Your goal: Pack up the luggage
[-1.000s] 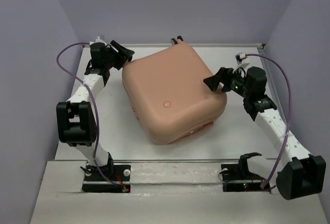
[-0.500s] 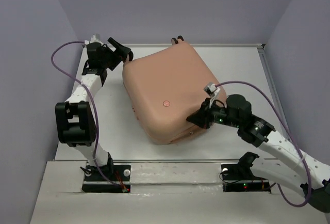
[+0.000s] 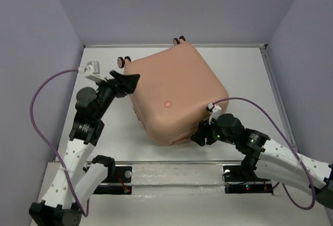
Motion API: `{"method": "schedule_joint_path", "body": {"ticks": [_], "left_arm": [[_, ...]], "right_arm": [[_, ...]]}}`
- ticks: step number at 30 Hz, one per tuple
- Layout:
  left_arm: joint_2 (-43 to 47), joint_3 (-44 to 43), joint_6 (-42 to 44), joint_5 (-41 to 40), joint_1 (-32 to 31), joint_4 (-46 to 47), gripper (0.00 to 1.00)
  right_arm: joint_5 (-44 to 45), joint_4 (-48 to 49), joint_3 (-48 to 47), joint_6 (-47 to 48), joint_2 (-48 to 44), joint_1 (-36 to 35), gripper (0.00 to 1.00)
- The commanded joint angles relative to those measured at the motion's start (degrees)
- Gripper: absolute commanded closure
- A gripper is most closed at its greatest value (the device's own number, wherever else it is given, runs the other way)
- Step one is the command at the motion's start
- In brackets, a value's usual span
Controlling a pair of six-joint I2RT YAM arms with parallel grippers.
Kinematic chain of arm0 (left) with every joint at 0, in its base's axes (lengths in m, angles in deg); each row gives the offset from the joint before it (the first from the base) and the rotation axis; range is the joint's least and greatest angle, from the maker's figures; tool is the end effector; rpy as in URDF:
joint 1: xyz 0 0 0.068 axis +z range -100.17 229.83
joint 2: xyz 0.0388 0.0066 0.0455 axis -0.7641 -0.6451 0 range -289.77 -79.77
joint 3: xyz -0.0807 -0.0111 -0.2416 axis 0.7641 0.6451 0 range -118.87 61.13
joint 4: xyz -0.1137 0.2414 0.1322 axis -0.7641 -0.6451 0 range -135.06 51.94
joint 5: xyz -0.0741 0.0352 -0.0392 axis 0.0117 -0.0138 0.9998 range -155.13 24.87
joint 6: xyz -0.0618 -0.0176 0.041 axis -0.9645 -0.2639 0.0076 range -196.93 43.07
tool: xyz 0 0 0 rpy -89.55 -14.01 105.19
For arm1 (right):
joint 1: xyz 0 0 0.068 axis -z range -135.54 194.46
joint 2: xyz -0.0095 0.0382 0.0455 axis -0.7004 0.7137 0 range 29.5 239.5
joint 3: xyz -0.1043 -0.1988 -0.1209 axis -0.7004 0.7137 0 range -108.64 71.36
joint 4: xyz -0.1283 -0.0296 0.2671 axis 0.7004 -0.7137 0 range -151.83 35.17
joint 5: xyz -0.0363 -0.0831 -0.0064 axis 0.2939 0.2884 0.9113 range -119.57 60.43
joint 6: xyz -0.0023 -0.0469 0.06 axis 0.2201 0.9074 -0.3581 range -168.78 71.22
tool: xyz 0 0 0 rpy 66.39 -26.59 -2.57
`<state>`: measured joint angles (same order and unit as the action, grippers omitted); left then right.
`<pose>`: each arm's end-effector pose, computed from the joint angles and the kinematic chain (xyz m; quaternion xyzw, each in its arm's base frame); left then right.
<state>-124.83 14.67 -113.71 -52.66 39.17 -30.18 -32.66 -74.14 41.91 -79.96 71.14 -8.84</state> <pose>0.2565 -0.0624 0.3763 -0.0649 0.6458 -0.3691 0.6652 0.1433 0.1979 0.2030 -0.1803 0.8534 0.3458 0.3458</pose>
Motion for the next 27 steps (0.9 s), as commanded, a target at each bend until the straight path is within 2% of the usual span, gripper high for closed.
{"method": "schedule_joint_path", "body": {"ticks": [1, 3, 4, 6, 7, 9, 10, 13, 17, 19, 21, 25, 27], "left_arm": [[12.86, 10.85, 2.94, -2.10, -7.70, -10.59, 0.02], [18.05, 13.22, 1.80, -1.84, -9.12, -13.58, 0.08], [22.60, 15.06, 1.01, -1.66, -9.73, -16.55, 0.18], [27.45, 16.39, -1.36, -1.22, -9.91, -19.64, 0.28], [28.52, 17.18, -3.11, -0.87, -10.00, -22.27, 0.41], [29.67, 17.45, -4.35, 0.27, -10.26, -23.43, 0.53], [29.76, 17.37, -4.71, -0.07, -10.18, -25.52, 0.62], [29.68, 19.02, -6.02, 0.09, -10.26, -26.77, 0.70], [29.41, 19.65, -6.73, -0.08, -10.35, -25.99, 0.73], [28.01, 20.26, -6.73, 0.71, -10.35, -24.23, 0.74], [26.61, 20.88, -6.56, 1.68, -10.44, -22.65, 0.75], [23.45, 22.02, -6.90, 0.99, -12.19, -20.28, 0.75], [22.74, 22.29, -7.69, -0.42, -14.99, -20.27, 0.75]], "right_arm": [[6.34, 7.16, 3.69, -2.04, 1.24, -0.32, 0.42], [6.52, 12.07, 5.54, -1.43, 1.68, -0.32, 0.43], [6.69, 17.32, 7.46, -1.25, 2.64, -0.32, 0.44], [6.35, 21.91, 8.35, -0.12, 4.66, -0.32, 0.46], [6.69, 26.30, 9.58, 0.06, 6.41, -0.32, 0.47], [6.70, 29.32, 10.20, 0.68, 7.48, -0.32, 0.48], [6.52, 32.46, 10.64, 1.72, 7.92, -0.32, 0.50], [10.28, 35.74, 11.52, 3.23, 8.89, -0.32, 0.60], [16.17, 36.01, 10.56, 5.60, 10.56, -0.32, 0.77], [15.58, 36.18, 8.98, 6.57, 11.17, 1.70, 0.87], [12.77, 36.71, 7.84, 6.92, 11.79, 4.86, 0.92], [9.95, 37.50, 6.25, 7.10, 13.02, 7.86, 0.93], [8.73, 37.33, 6.25, 6.92, 12.58, 8.39, 0.93]]}}
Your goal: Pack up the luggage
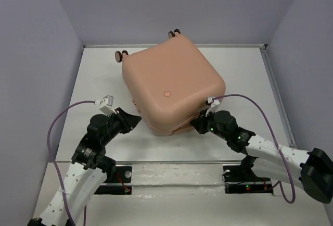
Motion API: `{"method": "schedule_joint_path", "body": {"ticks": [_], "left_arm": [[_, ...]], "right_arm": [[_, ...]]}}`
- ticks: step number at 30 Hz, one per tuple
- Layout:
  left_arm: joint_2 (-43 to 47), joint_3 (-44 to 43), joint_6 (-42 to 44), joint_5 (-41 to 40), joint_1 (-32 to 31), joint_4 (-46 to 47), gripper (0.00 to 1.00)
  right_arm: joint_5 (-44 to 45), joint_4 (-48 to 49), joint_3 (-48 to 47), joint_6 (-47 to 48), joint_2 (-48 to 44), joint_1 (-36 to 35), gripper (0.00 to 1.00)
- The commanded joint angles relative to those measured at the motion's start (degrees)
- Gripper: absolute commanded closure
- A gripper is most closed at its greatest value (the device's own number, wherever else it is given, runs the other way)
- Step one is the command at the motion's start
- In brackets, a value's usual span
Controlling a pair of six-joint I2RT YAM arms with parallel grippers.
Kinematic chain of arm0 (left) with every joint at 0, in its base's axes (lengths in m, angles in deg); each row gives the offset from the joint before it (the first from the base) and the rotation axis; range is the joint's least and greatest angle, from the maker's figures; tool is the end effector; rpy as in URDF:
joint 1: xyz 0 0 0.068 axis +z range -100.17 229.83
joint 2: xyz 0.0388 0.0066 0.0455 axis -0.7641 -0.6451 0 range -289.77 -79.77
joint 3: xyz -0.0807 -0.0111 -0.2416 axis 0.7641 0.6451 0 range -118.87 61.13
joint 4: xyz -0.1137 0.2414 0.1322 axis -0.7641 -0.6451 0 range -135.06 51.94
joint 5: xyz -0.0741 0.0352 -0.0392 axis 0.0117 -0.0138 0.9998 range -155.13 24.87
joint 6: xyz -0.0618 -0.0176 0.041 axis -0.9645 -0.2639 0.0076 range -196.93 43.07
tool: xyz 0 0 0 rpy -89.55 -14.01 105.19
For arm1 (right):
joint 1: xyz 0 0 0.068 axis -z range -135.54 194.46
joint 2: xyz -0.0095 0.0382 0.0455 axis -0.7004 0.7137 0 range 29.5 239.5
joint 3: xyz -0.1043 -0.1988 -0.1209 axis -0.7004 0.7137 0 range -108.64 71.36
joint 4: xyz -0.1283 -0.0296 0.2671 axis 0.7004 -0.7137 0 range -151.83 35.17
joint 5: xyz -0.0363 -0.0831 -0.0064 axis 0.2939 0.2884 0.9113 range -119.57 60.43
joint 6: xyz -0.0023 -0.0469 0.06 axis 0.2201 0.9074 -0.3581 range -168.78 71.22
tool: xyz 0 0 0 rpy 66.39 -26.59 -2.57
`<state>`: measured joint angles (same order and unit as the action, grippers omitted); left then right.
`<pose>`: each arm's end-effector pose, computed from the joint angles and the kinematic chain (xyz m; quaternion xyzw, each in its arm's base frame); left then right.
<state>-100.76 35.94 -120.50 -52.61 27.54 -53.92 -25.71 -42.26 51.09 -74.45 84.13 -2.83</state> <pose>0.1828 -0.0900 0.2544 -0.0746 0.7701 -0.4122 0.4811 0.1893 0.1985 0.1518 -0.1367 0.8164 0.3108 0.4672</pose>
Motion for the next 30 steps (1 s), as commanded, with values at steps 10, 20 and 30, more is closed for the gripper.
{"method": "schedule_joint_path", "body": {"ticks": [10, 20, 30], "left_arm": [[-17.92, 12.19, -7.50, -10.57, -19.54, 24.71, 0.77], [-32.70, 4.19, -2.93, -17.35, -23.77, 41.16, 0.77], [-45.70, -4.24, -0.29, -15.68, -24.39, 49.51, 0.79]], "right_arm": [[-10.34, -10.03, -6.53, 3.17, -2.52, 2.38, 0.93], [-10.12, -7.22, -7.58, -2.36, 2.57, -14.57, 0.93], [9.83, 7.15, -18.14, -4.20, 21.03, -31.55, 0.93]]}}
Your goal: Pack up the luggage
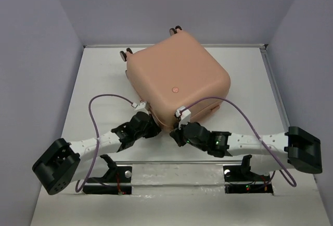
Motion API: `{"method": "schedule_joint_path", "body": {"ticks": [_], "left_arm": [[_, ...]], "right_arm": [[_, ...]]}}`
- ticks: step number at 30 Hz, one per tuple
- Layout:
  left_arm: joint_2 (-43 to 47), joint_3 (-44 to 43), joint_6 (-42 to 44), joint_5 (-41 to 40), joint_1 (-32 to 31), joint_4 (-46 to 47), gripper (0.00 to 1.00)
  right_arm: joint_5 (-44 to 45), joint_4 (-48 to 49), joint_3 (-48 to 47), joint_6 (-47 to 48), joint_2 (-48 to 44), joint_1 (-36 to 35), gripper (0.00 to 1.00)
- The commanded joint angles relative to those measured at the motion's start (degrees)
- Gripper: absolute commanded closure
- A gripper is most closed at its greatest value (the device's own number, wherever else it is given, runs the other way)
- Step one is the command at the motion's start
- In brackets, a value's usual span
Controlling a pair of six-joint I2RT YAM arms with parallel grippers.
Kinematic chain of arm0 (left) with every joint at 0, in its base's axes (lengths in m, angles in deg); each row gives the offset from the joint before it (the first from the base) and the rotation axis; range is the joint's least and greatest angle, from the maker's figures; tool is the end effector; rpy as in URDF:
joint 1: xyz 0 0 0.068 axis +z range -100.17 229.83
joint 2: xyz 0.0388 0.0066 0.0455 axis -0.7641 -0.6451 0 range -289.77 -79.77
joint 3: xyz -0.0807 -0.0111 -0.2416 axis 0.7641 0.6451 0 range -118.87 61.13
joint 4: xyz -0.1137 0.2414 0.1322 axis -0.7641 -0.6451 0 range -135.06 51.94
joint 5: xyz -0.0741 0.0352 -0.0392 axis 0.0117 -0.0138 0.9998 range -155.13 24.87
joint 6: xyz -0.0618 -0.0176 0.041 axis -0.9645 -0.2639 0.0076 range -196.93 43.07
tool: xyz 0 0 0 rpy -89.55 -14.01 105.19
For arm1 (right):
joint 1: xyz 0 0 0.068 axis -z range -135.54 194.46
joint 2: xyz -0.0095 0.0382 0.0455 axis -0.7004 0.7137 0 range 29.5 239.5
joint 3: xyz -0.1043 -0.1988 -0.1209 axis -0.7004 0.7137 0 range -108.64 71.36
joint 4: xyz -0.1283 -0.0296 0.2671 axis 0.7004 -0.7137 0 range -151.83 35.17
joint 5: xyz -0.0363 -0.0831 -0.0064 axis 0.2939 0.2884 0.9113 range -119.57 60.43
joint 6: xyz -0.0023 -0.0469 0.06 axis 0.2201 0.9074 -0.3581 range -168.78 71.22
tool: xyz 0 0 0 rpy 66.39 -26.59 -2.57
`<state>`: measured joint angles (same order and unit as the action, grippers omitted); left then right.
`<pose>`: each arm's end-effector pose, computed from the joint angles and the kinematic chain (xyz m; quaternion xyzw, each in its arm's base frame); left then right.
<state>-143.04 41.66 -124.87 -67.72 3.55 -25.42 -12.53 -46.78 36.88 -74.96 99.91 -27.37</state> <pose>0.1916 -0.1961 0.1083 -0.0237 0.8706 -0.3464 0.3487 0.1186 0.3004 0.1635 -0.2583 0.8105 0.3019 0.4305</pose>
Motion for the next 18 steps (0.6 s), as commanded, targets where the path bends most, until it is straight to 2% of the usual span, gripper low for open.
{"method": "schedule_joint_path", "body": {"ticks": [1, 4, 5, 7, 8, 10, 11, 12, 14, 18], "left_arm": [[-4.14, -10.59, 4.43, -0.49, -0.30, 21.02, 0.79], [-5.90, -12.35, 5.58, -0.66, -0.21, 21.02, 0.78], [-5.99, -13.14, 6.45, -0.49, 0.66, 19.71, 0.73], [-3.99, -12.89, 6.81, 1.34, 3.29, 12.45, 0.59], [-2.32, -11.66, 7.25, 2.32, 5.13, 10.75, 0.38], [5.03, -8.94, 8.56, 5.20, 12.24, 2.97, 0.18], [7.69, -8.75, 9.35, 6.36, 15.31, 0.22, 0.15], [12.94, -8.92, 11.19, 8.02, 21.09, -4.60, 0.12], [16.41, -12.60, 12.78, 8.65, 25.52, -8.76, 0.07], [11.96, -22.70, 13.76, 16.46, 33.96, -10.71, 0.08]], "right_arm": [[-0.80, 14.07, -3.58, -4.23, 5.96, -7.01, 0.93], [10.71, 21.27, -1.83, -6.42, 10.43, -7.01, 0.93], [13.26, 28.35, -0.78, -6.09, 11.84, -7.01, 0.93], [15.12, 31.24, 0.81, -7.56, 13.17, -7.01, 0.93], [15.22, 31.15, 1.69, -8.01, 12.65, -7.01, 0.93], [14.95, 30.28, 3.53, -8.98, 11.16, -7.01, 0.93], [14.87, 29.57, 4.15, -9.24, 10.37, -7.01, 0.93], [14.26, 29.39, 5.29, -9.33, 8.88, -7.01, 0.93], [13.81, 27.81, 5.91, -9.60, 7.64, -7.01, 0.93], [12.49, 25.88, 7.06, -9.42, 5.18, -7.01, 0.93]]}}
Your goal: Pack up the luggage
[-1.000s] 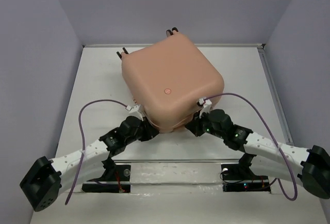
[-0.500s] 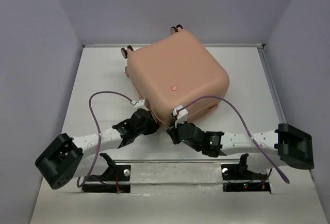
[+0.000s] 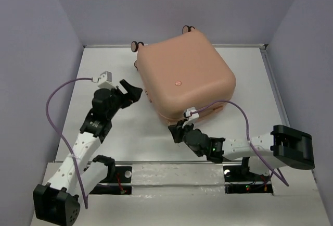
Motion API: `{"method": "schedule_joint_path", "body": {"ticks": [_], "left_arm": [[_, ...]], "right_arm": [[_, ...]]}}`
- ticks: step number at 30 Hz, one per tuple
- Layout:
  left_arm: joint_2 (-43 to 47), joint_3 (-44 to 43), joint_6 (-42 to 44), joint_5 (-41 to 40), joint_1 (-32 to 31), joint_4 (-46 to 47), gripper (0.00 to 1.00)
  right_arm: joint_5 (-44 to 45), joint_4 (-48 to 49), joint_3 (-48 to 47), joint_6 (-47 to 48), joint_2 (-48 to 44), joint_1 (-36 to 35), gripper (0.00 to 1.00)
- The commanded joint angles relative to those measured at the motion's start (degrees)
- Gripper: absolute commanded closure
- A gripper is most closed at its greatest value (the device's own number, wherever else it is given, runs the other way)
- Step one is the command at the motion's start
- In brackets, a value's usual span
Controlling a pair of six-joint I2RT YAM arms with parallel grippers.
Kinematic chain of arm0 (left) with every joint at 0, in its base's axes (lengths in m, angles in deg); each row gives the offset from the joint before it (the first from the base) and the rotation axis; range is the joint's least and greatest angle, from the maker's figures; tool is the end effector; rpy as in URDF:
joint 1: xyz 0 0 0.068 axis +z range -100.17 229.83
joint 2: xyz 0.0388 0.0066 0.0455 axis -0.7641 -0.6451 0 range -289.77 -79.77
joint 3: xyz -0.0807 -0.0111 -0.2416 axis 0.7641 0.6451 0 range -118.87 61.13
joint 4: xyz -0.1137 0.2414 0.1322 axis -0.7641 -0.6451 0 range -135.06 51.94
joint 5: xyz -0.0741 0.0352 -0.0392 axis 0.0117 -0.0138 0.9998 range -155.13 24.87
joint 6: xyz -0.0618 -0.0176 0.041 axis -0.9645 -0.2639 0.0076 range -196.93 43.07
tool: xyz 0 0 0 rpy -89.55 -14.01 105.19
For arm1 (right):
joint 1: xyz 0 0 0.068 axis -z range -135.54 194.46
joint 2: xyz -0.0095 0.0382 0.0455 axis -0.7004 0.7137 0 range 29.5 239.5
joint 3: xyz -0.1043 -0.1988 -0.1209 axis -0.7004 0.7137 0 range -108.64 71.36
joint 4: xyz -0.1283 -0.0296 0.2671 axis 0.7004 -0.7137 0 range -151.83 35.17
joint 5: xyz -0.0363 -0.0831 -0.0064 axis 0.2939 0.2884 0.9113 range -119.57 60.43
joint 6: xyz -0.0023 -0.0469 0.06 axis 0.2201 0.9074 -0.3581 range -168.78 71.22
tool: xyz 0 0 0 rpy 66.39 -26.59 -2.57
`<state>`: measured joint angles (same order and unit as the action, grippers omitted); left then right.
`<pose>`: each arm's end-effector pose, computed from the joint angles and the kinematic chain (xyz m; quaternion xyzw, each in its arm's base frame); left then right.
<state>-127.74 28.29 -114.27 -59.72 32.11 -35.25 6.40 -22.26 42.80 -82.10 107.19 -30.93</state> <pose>0.2648 -0.0910 0.2503 -0.1034 0.7717 -0.3221 0.5386 0.1173 0.2996 0.1422 -0.1014 0.7778 0.3179 0.5326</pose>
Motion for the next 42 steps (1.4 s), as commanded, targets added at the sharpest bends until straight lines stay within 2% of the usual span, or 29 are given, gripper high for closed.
{"method": "schedule_joint_path", "body": {"ticks": [1, 3, 4, 10, 14, 16, 25, 34, 42], "left_arm": [[-7.89, -13.26, 2.54, 10.74, 7.59, 1.13, 0.08], [-15.79, -17.24, -0.26, 13.38, 9.10, 4.64, 0.07], [-18.80, -22.22, -0.54, 13.40, 9.62, 5.01, 0.06], [-42.86, -42.55, -0.89, 15.94, 12.17, 1.24, 0.03], [-53.44, -54.49, -2.90, 16.04, 13.32, -0.69, 0.03], [-57.74, -56.97, -4.14, 16.04, 13.50, 0.08, 0.03], [-69.79, -68.58, -11.78, 20.16, 13.41, 3.60, 0.04], [-74.02, -73.41, -16.97, 21.48, 12.53, 6.77, 0.10], [-77.36, -76.49, -22.33, 22.63, 11.74, 10.29, 0.25]], "right_arm": [[-6.43, 0.22, 1.13, -2.27, -2.37, -3.44, 0.93], [-7.39, 0.12, 1.66, -1.58, -3.07, -3.44, 0.93], [-7.84, -0.14, 1.66, -1.48, -3.07, -3.44, 0.93], [-10.82, -0.85, 0.96, -1.13, -2.11, -3.44, 0.93], [-11.97, -0.76, 0.52, -0.96, -1.14, -3.44, 0.93], [-12.15, -0.76, 0.52, -0.87, -0.96, -3.44, 0.93], [-12.32, -1.46, 2.45, -2.19, -2.45, -3.44, 0.93], [-12.06, -3.05, 2.37, -2.19, -2.90, -3.44, 0.93], [-12.06, -3.40, 1.93, -2.80, -1.40, -3.44, 0.93]]}}
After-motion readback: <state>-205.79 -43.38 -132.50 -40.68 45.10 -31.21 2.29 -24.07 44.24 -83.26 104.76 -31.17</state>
